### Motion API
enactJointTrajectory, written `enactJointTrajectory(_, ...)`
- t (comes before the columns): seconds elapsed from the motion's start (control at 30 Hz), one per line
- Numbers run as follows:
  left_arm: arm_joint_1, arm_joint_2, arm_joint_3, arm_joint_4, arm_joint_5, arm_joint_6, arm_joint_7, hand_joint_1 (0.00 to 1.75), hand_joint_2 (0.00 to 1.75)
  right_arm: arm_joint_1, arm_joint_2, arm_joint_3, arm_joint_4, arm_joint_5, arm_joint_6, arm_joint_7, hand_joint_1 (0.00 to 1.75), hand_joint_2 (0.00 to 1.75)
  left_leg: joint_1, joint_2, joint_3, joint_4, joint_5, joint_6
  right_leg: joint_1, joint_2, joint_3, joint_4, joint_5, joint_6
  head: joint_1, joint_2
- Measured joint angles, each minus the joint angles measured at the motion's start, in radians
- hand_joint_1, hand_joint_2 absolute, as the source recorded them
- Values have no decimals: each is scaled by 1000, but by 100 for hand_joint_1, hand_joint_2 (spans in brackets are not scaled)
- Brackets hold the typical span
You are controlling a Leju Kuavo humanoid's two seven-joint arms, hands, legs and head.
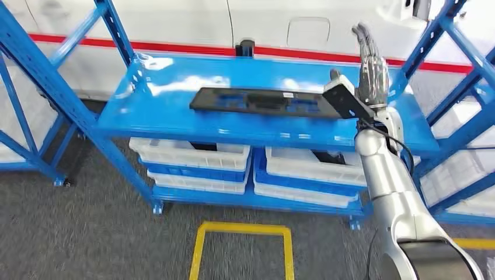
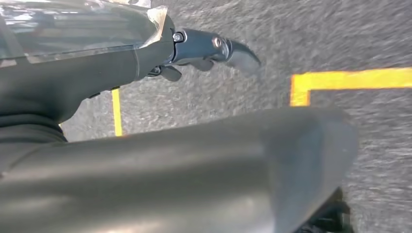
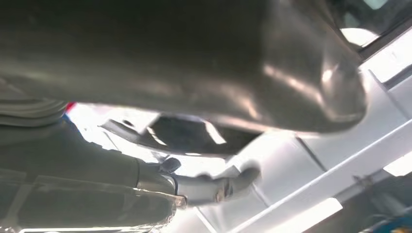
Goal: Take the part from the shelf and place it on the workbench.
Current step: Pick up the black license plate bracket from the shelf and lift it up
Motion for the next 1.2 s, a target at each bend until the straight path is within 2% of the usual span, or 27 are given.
enactJointTrajectory(0.03, -2, 0, 0, 0, 0, 0, 0, 0, 0, 2, -1, 0, 2, 0, -1, 1, 0, 0, -1, -3, 24, -3, -14, 7, 1, 0, -50, 70, -2, -7, 2, 0)
enactJointTrajectory(0.07, -3, 0, 1, 0, -1, 0, 0, 0, 0, 5, -3, 1, 3, -1, -3, 1, 0, 0, -3, -7, 46, -6, -32, 12, 7, -1, -105, 127, -23, -19, 2, 0)
enactJointTrajectory(0.13, -5, -1, 1, 0, -4, -2, 1, 0, 0, 14, -8, 1, 6, 0, -5, 1, 0, 0, -8, -16, 84, -10, -58, 19, 16, -1, -190, 171, -99, -43, 3, 0)
enactJointTrajectory(0.17, -5, -1, 1, 0, -6, -3, 2, 0, 0, 16, -10, 1, 7, 0, -6, 1, 0, 0, -10, -19, 96, -10, -65, 20, 19, -1, -213, 171, -129, -50, 3, 0)
enactJointTrajectory(0.2, -5, -1, 1, 0, -7, -4, 2, 0, 0, 17, -11, 1, 7, 0, -6, 1, 0, 0, -11, -20, 102, -10, -69, 20, 20, -1, -222, 167, -145, -53, 4, 0)
enactJointTrajectory(0.23, -5, -1, 1, 0, -7, -4, 3, 0, 0, 17, -11, 1, 7, 0, -6, 1, 0, 0, -11, -21, 104, -10, -70, 20, 20, -1, -225, 165, -149, -54, 4, 0)
enactJointTrajectory(0.4, -5, -2, 1, 0, -7, -4, 3, 0, 0, 17, -11, 1, 7, 0, -6, 1, 0, 0, -11, -21, 105, -10, -71, 20, 20, -1, -227, 163, -151, -54, 4, 0)
enactJointTrajectory(0.43, -5, -2, 1, 0, -9, -7, 3, 0, 0, 19, -14, 1, 7, 0, -8, 1, 0, 0, -15, -25, 117, -10, -81, 22, 25, -1, -237, 123, -139, -50, 4, 0)
enactJointTrajectory(0.47, -6, -2, 1, 0, -10, -10, 3, 0, 0, 22, -18, 0, 7, 0, -9, 1, 0, 0, -19, -29, 132, -10, -94, 25, 31, 0, -247, 68, -107, -45, 5, 0)
enactJointTrajectory(0.53, -10, -5, 1, 0, -14, -16, 3, 0, 0, 28, -29, -4, 0, -1, -13, 1, 0, 0, -30, -39, 159, 9, -129, 21, 39, 3, -241, -73, 54, -55, 4, 0)
enactJointTrajectory(0.57, -12, -6, 1, 0, -15, -16, 2, 0, 0, 31, -32, -6, -6, -2, -13, 1, 0, 0, -22, -33, 112, 86, -163, 4, 34, 4, -222, -106, 116, -68, 2, 0)
enactJointTrajectory(0.6, -15, -7, 1, 0, -16, -16, 2, 0, 0, 35, -33, -7, -11, -2, -13, 1, 0, 0, -11, -25, 60, 160, -191, -16, 25, 5, -202, -125, 156, -81, 0, 0)
enactJointTrajectory(0.63, -16, -6, 1, 0, -16, -16, 1, 0, 0, 38, -33, -7, -13, -3, -13, 1, 0, 0, 3, -13, 6, 217, -199, -36, 14, 4, -188, -130, 148, -84, 0, 0)
enactJointTrajectory(0.67, -16, -6, 1, 0, -15, -17, 0, 0, 0, 41, -32, -7, -13, -3, -13, 1, 0, 0, 21, -5, -32, 239, -191, -55, 6, 4, -181, -128, 138, -81, -1, 0)
enactJointTrajectory(0.73, -16, -6, 1, 0, -12, -18, -5, 0, 0, 42, -31, -7, -14, 0, -12, 1, 0, 0, 37, -1, 5, 113, -97, -76, -4, 5, -167, -122, 121, -65, -2, 0)
enactJointTrajectory(0.77, -16, -6, 1, 0, -12, -18, -7, 0, 0, 42, -30, -7, -14, 2, -12, 1, 0, 0, 40, -1, 24, 59, -76, -81, -7, 5, -164, -116, 114, -57, -4, 0)
enactJointTrajectory(0.8, -16, -6, 1, 0, -11, -18, -9, 0, 0, 42, -30, -7, -14, 4, -12, 1, 0, 0, 39, -1, 37, 26, -67, -77, -6, 5, -165, -112, 107, -48, -5, 0)
enactJointTrajectory(0.83, -16, -6, 1, 0, -11, -18, -10, 0, 0, 42, -30, -7, -15, 5, -11, 1, 0, 0, 37, -1, 42, 15, -69, -68, -3, 5, -166, -110, 102, -40, -6, 0)
enactJointTrajectory(0.87, -16, -6, 2, 0, -11, -18, -10, 0, 0, 42, -30, -7, -15, 7, -11, 0, 0, 0, 34, -1, 42, 15, -71, -55, -1, 5, -169, -108, 98, -35, -6, 0)
enactJointTrajectory(0.9, -15, -6, 2, 0, -10, -18, -11, 0, 0, 42, -30, -7, -15, 10, -11, 0, 0, 0, 33, -1, 43, 16, -61, -46, 1, 5, -170, -108, 97, -33, -4, 0)
enactJointTrajectory(0.97, -15, -7, 3, 0, -10, -19, -13, 0, 0, 42, -30, -6, -16, 23, -11, 2, 0, 0, 31, -5, 41, 15, -54, -42, 1, 3, -164, -114, 96, -32, -1, 0)
enactJointTrajectory(1.2, -15, -7, 9, 0, -9, -27, -25, 0, 0, 48, -32, 14, -100, 99, 21, 54, 0, 0, 23, -18, 41, 15, -62, -27, -1, -8, -150, -139, 97, -32, 1, 0)
